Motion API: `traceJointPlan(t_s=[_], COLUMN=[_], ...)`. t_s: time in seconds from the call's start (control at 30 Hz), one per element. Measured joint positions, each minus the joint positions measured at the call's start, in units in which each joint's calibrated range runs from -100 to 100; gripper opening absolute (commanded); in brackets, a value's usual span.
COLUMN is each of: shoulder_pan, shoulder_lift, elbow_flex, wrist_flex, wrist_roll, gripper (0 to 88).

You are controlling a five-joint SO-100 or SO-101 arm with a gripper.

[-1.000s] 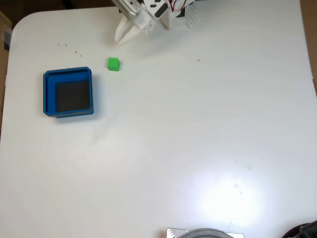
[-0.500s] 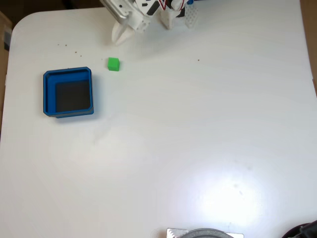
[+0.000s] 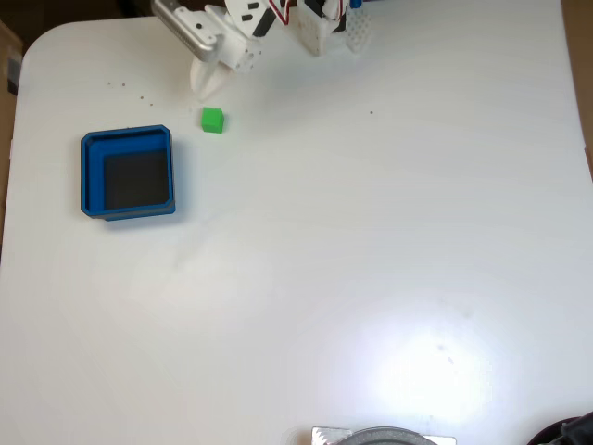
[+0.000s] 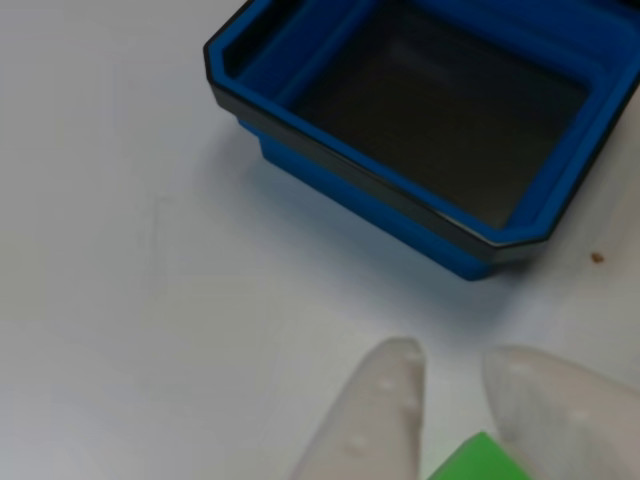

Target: Pick up green cube and drop it in the blue box

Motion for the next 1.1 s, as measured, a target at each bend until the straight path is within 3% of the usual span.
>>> traceJointPlan(t_s=[0.43,0.9,1.1], shoulder_pan=[-1.35,-1.35,-1.35], shoulder_lift=[18.05,30.49,30.49], elbow_flex=[-14.85,-40.18,-40.72], wrist_flex=[1.08,36.57,40.38], wrist_roll=[0.00,-0.54,-5.13], gripper=[1.2,1.2,1.2])
